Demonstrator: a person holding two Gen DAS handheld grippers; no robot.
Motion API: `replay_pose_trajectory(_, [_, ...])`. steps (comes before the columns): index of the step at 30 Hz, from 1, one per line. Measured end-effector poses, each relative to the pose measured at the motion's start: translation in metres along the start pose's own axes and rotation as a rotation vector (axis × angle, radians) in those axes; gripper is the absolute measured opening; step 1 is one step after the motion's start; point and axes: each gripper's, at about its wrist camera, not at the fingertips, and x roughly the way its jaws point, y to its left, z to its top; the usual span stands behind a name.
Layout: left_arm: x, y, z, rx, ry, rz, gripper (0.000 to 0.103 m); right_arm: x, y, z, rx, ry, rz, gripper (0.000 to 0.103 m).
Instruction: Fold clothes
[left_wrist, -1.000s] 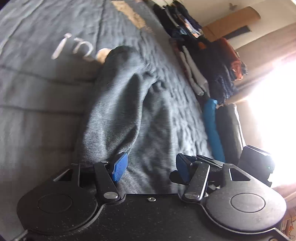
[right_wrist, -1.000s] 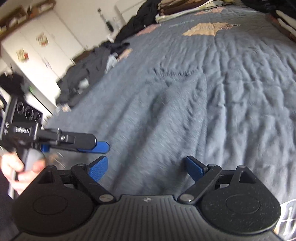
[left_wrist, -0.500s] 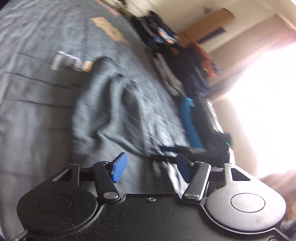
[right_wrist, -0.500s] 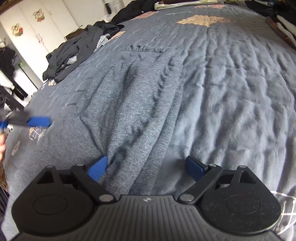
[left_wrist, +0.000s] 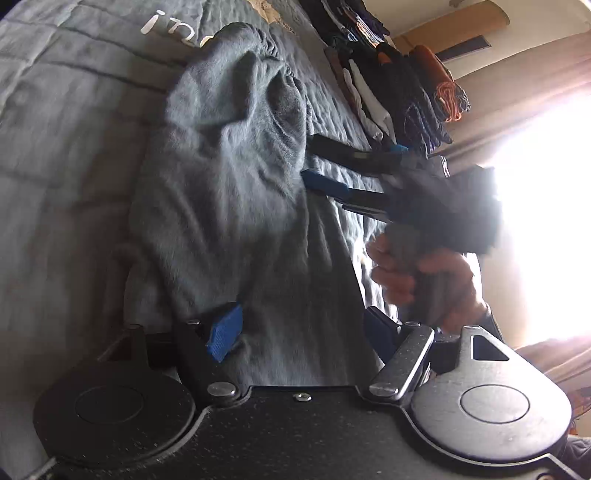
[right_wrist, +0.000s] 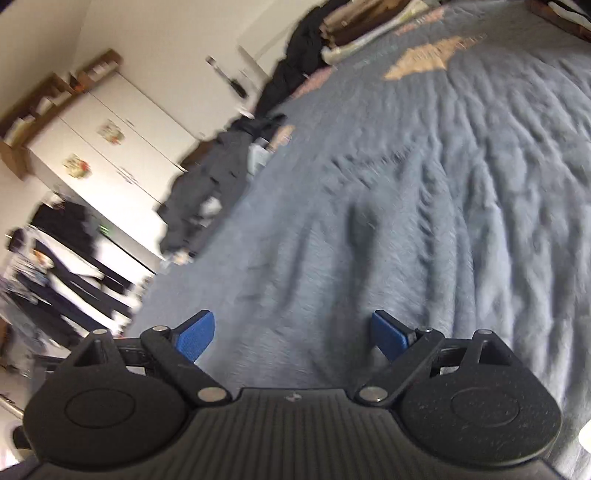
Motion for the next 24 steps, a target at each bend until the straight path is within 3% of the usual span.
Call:
replay_pose_trajectory(2, [-0.007,0.001,-0.009,-0.004,0.005,0.001,0.071,0.010,-0.010,-0.004,0.001,0.020,-0.112,0.091])
replay_pose_trajectory(8, [-0.026,-0.002,-0.019,0.014,0.024,0.024,0.071,-0.004,-0.033,-0.006,0.014,-0.001,-0.317,0.091])
replay_pose_trajectory(12, [-0.051,-0.015,0.003,0.095,-0.074,0.020,0.071,-0.018,-0.040,-0.006,0.065,-0.018,-0.268,0.091])
replay_pose_trajectory(15, [-0.065,-0.026,0.032,0.164,-0.199,0.061,0.071,-0.036,-0.028,0.003,0.047,-0.101,-0.216,0.091])
replay_pose_trajectory(17, [-0.059,-0.037,0.059,0.262,-0.232,0.178,0.067,-0.048,-0.020,0.008,0.035,-0.156,-0.181,0.091])
replay_pose_trajectory(19, [-0.047,-0.047,0.088,0.352,-0.250,0.291,0.051,-0.046,-0.011,0.010,0.021,-0.168,-0.141,0.091])
replay_pose_trajectory(24, [-0.001,-0.060,0.145,0.505,-0.224,0.411,0.047,-0.022,0.011,0.006,-0.086,-0.122,-0.163,0.091])
